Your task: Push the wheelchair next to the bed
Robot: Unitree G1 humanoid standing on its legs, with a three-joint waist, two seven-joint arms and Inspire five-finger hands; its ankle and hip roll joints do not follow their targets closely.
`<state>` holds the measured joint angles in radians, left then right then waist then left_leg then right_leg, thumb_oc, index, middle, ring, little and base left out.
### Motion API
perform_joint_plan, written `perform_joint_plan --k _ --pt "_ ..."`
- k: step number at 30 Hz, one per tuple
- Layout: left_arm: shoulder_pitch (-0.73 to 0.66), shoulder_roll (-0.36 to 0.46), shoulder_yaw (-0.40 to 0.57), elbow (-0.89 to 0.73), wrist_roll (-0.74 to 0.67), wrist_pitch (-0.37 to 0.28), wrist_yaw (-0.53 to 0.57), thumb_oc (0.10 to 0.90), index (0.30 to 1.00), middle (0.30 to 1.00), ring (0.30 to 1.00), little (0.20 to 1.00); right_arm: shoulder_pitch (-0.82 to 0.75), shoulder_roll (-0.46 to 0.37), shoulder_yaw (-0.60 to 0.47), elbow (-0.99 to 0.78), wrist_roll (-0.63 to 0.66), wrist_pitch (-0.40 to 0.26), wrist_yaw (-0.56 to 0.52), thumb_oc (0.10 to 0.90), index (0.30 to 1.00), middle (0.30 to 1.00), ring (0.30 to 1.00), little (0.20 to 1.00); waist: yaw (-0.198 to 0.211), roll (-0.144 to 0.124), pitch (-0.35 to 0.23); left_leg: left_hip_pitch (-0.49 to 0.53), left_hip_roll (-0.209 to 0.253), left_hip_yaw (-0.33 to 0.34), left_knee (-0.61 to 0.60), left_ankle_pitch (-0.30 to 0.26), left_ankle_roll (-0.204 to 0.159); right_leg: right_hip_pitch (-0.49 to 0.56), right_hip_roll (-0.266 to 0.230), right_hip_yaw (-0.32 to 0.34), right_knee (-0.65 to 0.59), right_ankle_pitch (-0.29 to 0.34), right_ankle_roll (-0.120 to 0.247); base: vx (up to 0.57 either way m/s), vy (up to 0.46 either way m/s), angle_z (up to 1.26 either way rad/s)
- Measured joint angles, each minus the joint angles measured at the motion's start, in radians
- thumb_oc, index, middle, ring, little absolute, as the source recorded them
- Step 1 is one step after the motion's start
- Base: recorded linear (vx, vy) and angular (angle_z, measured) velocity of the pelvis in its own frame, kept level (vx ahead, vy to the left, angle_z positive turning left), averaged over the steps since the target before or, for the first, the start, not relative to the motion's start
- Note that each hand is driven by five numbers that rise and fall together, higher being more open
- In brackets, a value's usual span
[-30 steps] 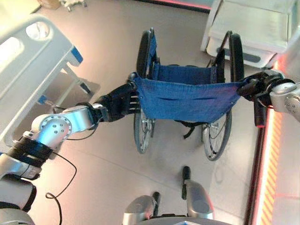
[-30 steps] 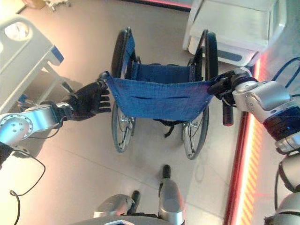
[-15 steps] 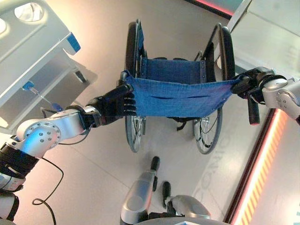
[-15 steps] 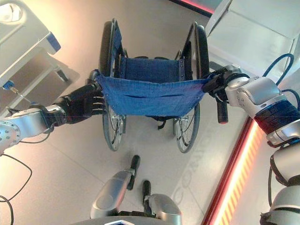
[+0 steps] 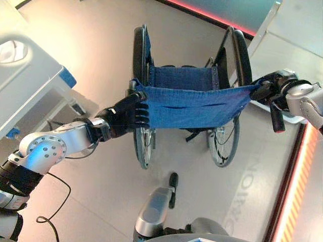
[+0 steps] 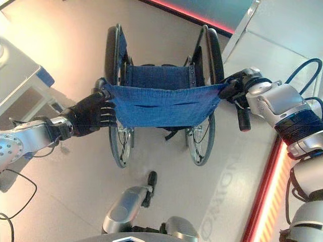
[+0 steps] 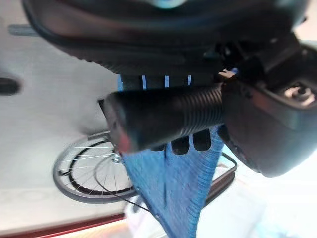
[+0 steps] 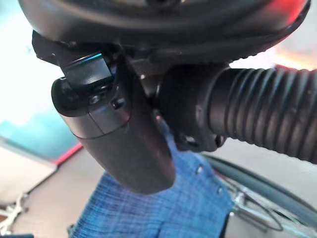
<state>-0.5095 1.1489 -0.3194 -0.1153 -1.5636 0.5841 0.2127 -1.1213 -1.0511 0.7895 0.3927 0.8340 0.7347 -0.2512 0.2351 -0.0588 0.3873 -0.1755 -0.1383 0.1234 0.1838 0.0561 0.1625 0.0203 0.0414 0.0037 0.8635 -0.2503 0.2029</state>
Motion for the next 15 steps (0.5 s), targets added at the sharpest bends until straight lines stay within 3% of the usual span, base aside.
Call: perform_joint_plan --k 2,3,4,5,6,7,8,9,10,11,12,14,15 --pt "-0.046 0.006 0.008 0.011 0.000 0.023 -0.008 0.400 0.300 0.300 0.300 0.300 -0.031 0.012 0.000 0.034 -0.002 0.000 -0.006 0.400 0.300 0.300 0.300 0.300 -0.004 0.005 0.003 0.053 -0.023 -0.086 -0.059 0.009 0.000 -0.050 -0.021 -0.035 -0.104 -0.071 -0.125 0.27 -0.062 0.25" --pt "-0.048 0.006 0.008 0.018 -0.001 0.022 -0.009 0.400 0.300 0.300 0.300 0.300 -0.042 0.013 0.007 0.040 -0.003 0.000 -0.006 0.400 0.300 0.300 0.300 0.300 -0.008 0.012 0.004 0.063 -0.023 -0.105 -0.068 0.011 -0.003 -0.052 -0.034 -0.050 -0.166 -0.099 -0.167 0.11 -0.103 0.18" --pt "-0.064 0.007 0.008 0.026 -0.001 0.021 -0.007 0.400 0.300 0.300 0.300 0.300 -0.066 0.013 0.009 0.054 -0.002 0.000 -0.006 0.400 0.300 0.300 0.300 0.300 -0.009 0.022 0.006 0.073 -0.016 -0.134 -0.081 0.011 -0.006 -0.076 -0.044 -0.062 -0.271 -0.120 -0.202 0.06 -0.163 0.14" --pt "-0.096 0.005 0.005 0.044 -0.002 0.021 -0.008 0.400 0.300 0.300 0.300 0.300 -0.103 0.016 0.013 0.075 -0.002 -0.001 -0.005 0.400 0.300 0.300 0.300 0.300 -0.021 0.045 0.019 0.078 -0.005 -0.178 -0.085 0.008 -0.013 -0.111 -0.043 -0.062 -0.343 -0.121 -0.205 0.04 -0.214 0.27" --pt "-0.145 0.004 -0.027 0.066 -0.009 0.010 -0.007 0.400 0.300 0.300 0.300 0.300 -0.149 0.020 0.027 0.104 -0.005 -0.008 -0.005 0.400 0.300 0.300 0.300 0.300 -0.038 0.078 0.034 0.081 0.006 -0.230 -0.085 0.002 -0.024 -0.161 -0.046 -0.061 -0.386 -0.112 -0.190 0.07 -0.306 0.49" --pt "-0.207 0.005 -0.064 0.098 -0.016 0.009 -0.005 0.400 0.300 0.300 0.300 0.300 -0.204 0.021 0.054 0.138 -0.005 -0.016 -0.001 0.400 0.300 0.300 0.300 0.300 -0.056 0.099 0.045 0.083 0.010 -0.261 -0.084 0.004 -0.028 -0.210 -0.059 -0.062 -0.435 -0.079 -0.145 0.11 -0.318 0.53" --pt "-0.238 0.004 -0.088 0.117 -0.019 0.008 -0.005 0.400 0.300 0.300 0.300 0.300 -0.226 0.023 0.062 0.158 -0.005 -0.017 0.004 0.400 0.300 0.300 0.300 0.300 -0.065 0.105 0.047 0.083 0.010 -0.272 -0.083 0.001 -0.033 -0.236 -0.080 -0.054 -0.486 -0.057 -0.111 0.31 -0.526 0.58" --pt "-0.294 0.002 -0.133 0.143 -0.022 -0.007 -0.002 0.400 0.300 0.300 0.300 0.300 -0.262 0.026 0.088 0.176 -0.011 -0.020 0.005 0.400 0.300 0.300 0.300 0.300 -0.080 0.108 0.049 0.085 0.003 -0.338 -0.084 -0.010 -0.049 -0.289 -0.117 -0.043 -0.548 0.007 -0.062 0.34 -0.452 0.61" --pt "-0.317 0.000 -0.150 0.157 -0.022 -0.017 0.000 0.400 0.300 0.300 0.300 0.300 -0.273 0.027 0.088 0.185 -0.012 -0.020 0.005 0.400 0.300 0.300 0.300 0.300 -0.094 0.111 0.050 0.086 0.002 -0.358 -0.083 -0.012 -0.052 -0.308 -0.141 -0.041 -0.590 0.056 -0.044 0.42 -0.481 0.82" --pt "-0.352 -0.008 -0.173 0.184 -0.028 -0.029 0.002 0.400 0.300 0.300 0.300 0.300 -0.284 0.023 0.090 0.188 -0.014 -0.020 0.005 0.400 0.300 0.300 0.300 0.300 -0.114 0.111 0.052 0.090 -0.003 -0.385 -0.071 -0.034 -0.070 -0.323 -0.182 -0.042 -0.672 0.163 -0.007 0.41 -0.437 0.78" --pt "-0.364 -0.018 -0.180 0.205 -0.045 -0.032 0.013 0.400 0.300 0.300 0.300 0.300 -0.289 0.022 0.091 0.190 -0.014 -0.019 0.005 0.400 0.300 0.300 0.300 0.300 -0.120 0.111 0.053 0.097 -0.006 -0.403 -0.049 -0.051 -0.078 -0.316 -0.210 -0.033 -0.747 0.255 -0.018 0.42 -0.455 0.69" --pt "-0.365 -0.040 -0.180 0.237 -0.056 -0.033 0.026 0.400 0.300 0.300 0.300 0.300 -0.287 0.031 0.102 0.191 -0.015 -0.016 0.001 0.400 0.300 0.300 0.300 0.300 -0.135 0.109 0.055 0.110 -0.004 -0.382 -0.010 -0.082 -0.126 -0.276 -0.226 -0.041 -0.821 0.346 -0.035 0.42 -0.505 0.67" --pt "-0.362 -0.040 -0.182 0.247 -0.060 -0.032 0.036 0.400 0.300 0.300 0.300 0.300 -0.288 0.032 0.131 0.182 -0.010 -0.014 0.001 0.400 0.300 0.300 0.300 0.300 -0.143 0.097 0.061 0.135 0.000 -0.347 0.003 -0.095 -0.147 -0.206 -0.215 -0.069 -0.865 0.387 -0.047 0.41 -0.509 0.81"
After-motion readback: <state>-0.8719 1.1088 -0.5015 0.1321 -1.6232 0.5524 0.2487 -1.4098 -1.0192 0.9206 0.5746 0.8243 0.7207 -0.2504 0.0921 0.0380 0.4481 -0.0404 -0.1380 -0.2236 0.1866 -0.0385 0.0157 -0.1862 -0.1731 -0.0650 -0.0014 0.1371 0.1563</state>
